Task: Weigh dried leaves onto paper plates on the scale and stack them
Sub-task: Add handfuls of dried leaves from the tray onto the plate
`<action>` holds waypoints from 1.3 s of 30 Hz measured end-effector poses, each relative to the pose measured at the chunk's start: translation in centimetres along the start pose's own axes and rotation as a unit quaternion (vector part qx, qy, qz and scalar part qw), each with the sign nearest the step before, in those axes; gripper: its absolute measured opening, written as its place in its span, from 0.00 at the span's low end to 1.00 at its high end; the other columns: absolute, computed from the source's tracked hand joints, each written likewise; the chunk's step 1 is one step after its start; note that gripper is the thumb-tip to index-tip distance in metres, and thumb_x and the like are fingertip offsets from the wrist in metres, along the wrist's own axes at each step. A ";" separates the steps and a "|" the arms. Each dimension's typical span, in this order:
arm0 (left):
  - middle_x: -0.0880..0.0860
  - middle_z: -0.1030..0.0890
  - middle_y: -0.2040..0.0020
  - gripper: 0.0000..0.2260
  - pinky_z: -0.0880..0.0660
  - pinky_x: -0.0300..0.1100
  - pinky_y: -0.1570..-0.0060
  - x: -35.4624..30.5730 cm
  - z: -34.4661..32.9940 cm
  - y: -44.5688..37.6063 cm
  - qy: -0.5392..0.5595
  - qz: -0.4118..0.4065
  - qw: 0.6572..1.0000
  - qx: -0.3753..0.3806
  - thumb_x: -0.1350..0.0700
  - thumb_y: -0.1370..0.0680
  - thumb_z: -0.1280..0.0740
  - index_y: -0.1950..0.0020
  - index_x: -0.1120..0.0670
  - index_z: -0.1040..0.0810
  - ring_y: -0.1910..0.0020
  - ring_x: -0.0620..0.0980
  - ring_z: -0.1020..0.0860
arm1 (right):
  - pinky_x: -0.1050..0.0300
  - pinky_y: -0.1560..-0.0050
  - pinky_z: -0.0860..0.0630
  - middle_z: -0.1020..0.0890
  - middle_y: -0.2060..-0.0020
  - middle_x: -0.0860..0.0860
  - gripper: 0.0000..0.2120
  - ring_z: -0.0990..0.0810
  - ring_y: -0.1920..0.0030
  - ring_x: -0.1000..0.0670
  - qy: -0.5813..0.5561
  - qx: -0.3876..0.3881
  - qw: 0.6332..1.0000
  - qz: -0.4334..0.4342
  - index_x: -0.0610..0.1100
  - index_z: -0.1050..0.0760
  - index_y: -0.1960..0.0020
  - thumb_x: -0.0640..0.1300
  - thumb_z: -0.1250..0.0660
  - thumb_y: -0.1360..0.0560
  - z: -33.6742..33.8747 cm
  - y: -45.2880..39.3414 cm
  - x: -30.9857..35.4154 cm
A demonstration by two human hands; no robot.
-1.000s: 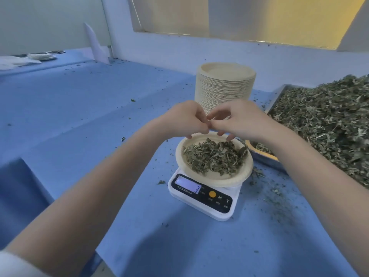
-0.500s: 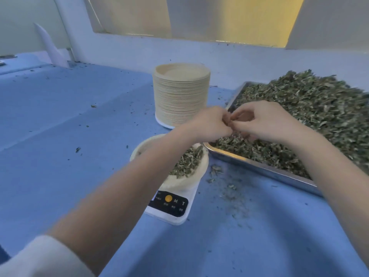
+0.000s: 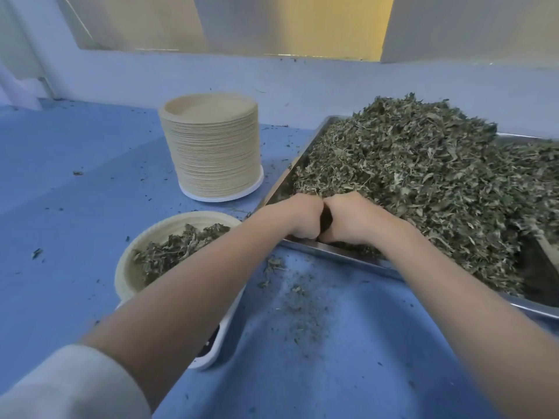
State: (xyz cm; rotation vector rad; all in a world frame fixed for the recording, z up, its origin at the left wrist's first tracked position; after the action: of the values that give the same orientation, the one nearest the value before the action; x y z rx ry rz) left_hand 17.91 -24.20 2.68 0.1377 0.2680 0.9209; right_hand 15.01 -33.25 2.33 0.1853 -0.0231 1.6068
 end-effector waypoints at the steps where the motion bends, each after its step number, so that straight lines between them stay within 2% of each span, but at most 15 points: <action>1: 0.60 0.22 0.45 0.12 0.31 0.37 0.71 0.2 0.1 0.0 0.028 0.003 1.000 -0.011 0.63 0.24 0.37 0.41 0.64 0.28 0.53 0.56 0.23 | 0.60 0.60 0.30 0.20 0.59 0.47 0.10 0.22 0.56 0.46 -0.017 -0.011 1.000 -0.002 0.48 0.25 0.54 0.49 0.28 0.33 0.1 -0.1 -0.1; 4: 0.60 0.22 0.45 0.15 0.21 0.41 0.64 1.1 1.0 0.3 0.161 0.016 0.986 -0.039 0.67 0.24 0.38 0.38 0.62 0.29 0.58 0.56 0.17 | 0.59 0.57 0.27 0.20 0.55 0.48 0.16 0.23 0.58 0.49 -0.089 -0.085 0.992 -0.008 0.48 0.23 0.45 0.43 0.27 0.32 1.0 0.0 -0.4; 7: 0.56 0.21 0.50 0.18 0.21 0.37 0.66 2.1 2.6 1.0 0.236 0.012 0.967 -0.094 0.66 0.24 0.38 0.35 0.57 0.29 0.65 0.52 0.17 | 0.62 0.60 0.26 0.20 0.55 0.48 0.18 0.23 0.65 0.54 -0.144 -0.162 0.976 0.005 0.49 0.23 0.41 0.38 0.30 0.30 2.4 0.3 0.2; 10: 0.54 0.20 0.57 0.18 0.19 0.43 0.55 2.9 3.8 1.9 0.270 0.010 0.954 -0.129 0.66 0.23 0.40 0.34 0.56 0.30 0.60 0.56 0.16 | 0.56 0.49 0.24 0.18 0.47 0.45 0.20 0.20 0.54 0.46 -0.147 -0.220 0.964 0.019 0.49 0.23 0.38 0.38 0.31 0.29 3.5 0.0 1.5; 13: 0.59 0.23 0.44 0.18 0.21 0.53 0.49 3.7 4.1 2.9 0.351 0.003 0.929 -0.115 0.70 0.24 0.41 0.36 0.58 0.29 0.54 0.61 0.18 | 0.54 0.45 0.24 0.17 0.48 0.45 0.20 0.20 0.55 0.47 -0.166 -0.235 0.957 0.023 0.49 0.22 0.39 0.41 0.30 0.30 4.0 -0.2 2.9; 16: 0.59 0.26 0.44 0.17 0.19 0.48 0.54 4.8 4.1 3.9 0.389 -0.012 0.914 -0.113 0.73 0.25 0.40 0.40 0.58 0.29 0.59 0.57 0.18 | 0.53 0.40 0.26 0.19 0.45 0.46 0.21 0.21 0.47 0.44 -0.177 -0.229 0.957 0.021 0.48 0.23 0.38 0.42 0.29 0.31 3.9 -0.3 4.0; 19: 0.59 0.27 0.47 0.19 0.20 0.36 0.65 5.8 4.3 4.6 0.415 -0.014 0.902 -0.121 0.74 0.25 0.39 0.37 0.60 0.31 0.66 0.50 0.21 | 0.64 0.49 0.25 0.20 0.53 0.48 0.21 0.20 0.55 0.49 -0.223 -0.229 0.947 0.023 0.47 0.21 0.40 0.39 0.29 0.32 4.0 -0.1 5.0; 20: 0.60 0.27 0.48 0.19 0.20 0.35 0.66 6.0 4.5 4.8 0.421 -0.013 0.898 -0.126 0.74 0.26 0.39 0.37 0.61 0.31 0.66 0.50 0.21 | 0.62 0.49 0.24 0.20 0.54 0.48 0.21 0.20 0.54 0.49 -0.237 -0.232 0.943 0.023 0.47 0.21 0.40 0.39 0.29 0.33 4.0 0.0 5.3; 22: 0.62 0.26 0.50 0.19 0.19 0.38 0.64 6.3 4.8 5.3 0.431 -0.014 0.892 -0.137 0.75 0.26 0.39 0.40 0.59 0.31 0.65 0.52 0.21 | 0.61 0.46 0.26 0.18 0.50 0.46 0.21 0.20 0.51 0.49 -0.245 -0.243 0.938 0.024 0.48 0.21 0.40 0.39 0.29 0.33 4.4 0.1 5.9; 24: 0.61 0.26 0.52 0.18 0.19 0.42 0.60 6.4 5.1 5.8 0.437 -0.019 0.886 -0.152 0.76 0.27 0.39 0.43 0.59 0.31 0.64 0.54 0.21 | 0.67 0.51 0.31 0.18 0.49 0.47 0.20 0.23 0.53 0.52 -0.232 -0.258 0.937 0.031 0.48 0.20 0.41 0.40 0.29 0.32 4.9 0.4 6.4; 28: 0.61 0.24 0.54 0.17 0.19 0.43 0.58 6.9 6.2 7.8 0.453 -0.038 0.876 -0.164 0.77 0.28 0.39 0.44 0.61 0.30 0.63 0.52 0.21 | 0.80 0.68 0.36 0.24 0.67 0.60 0.18 0.27 0.68 0.62 -0.240 -0.273 0.930 0.055 0.51 0.19 0.45 0.40 0.29 0.34 6.4 1.3 8.1; 31: 0.58 0.21 0.58 0.15 0.19 0.42 0.57 8.4 7.0 10.4 0.445 -0.034 0.880 -0.159 0.75 0.28 0.37 0.46 0.59 0.28 0.65 0.50 0.19 | 0.80 0.70 0.35 0.21 0.65 0.57 0.19 0.24 0.68 0.65 -0.277 -0.251 0.923 0.088 0.51 0.19 0.45 0.40 0.29 0.34 6.9 1.6 10.2; 34: 0.56 0.18 0.57 0.14 0.18 0.44 0.60 10.9 7.2 13.6 0.380 0.014 0.919 -0.104 0.70 0.27 0.34 0.44 0.57 0.25 0.62 0.51 0.18 | 0.74 0.72 0.28 0.17 0.63 0.53 0.15 0.19 0.70 0.61 -0.317 -0.141 0.928 0.139 0.52 0.21 0.46 0.40 0.29 0.32 6.2 1.7 12.9; 37: 0.54 0.20 0.52 0.17 0.19 0.45 0.61 13.2 6.6 15.9 0.294 0.109 0.949 -0.001 0.62 0.26 0.30 0.40 0.49 0.26 0.56 0.55 0.18 | 0.62 0.68 0.20 0.16 0.60 0.49 0.13 0.18 0.69 0.55 -0.269 -0.015 0.949 0.164 0.56 0.21 0.47 0.49 0.27 0.31 4.8 1.5 14.7; 39: 0.50 0.26 0.49 0.19 0.19 0.45 0.59 14.2 6.2 16.7 0.268 0.150 0.952 0.015 0.60 0.25 0.31 0.37 0.45 0.28 0.56 0.53 0.18 | 0.66 0.70 0.22 0.15 0.60 0.50 0.13 0.19 0.71 0.56 -0.227 -0.016 0.960 0.166 0.58 0.21 0.49 0.56 0.26 0.32 4.4 1.3 15.0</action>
State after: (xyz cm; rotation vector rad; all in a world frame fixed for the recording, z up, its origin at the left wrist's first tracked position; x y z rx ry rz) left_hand 15.06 -2.84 10.05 -0.0507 0.7820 1.2494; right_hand 13.69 -18.97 8.78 0.5447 -0.4559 1.8652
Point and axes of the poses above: each hand's wrist, its own y-axis away from the middle knuckle, its own z-axis out of the back of the hand, x = y × z, the point moved 2 cm from there along -y, towards the middle knuckle
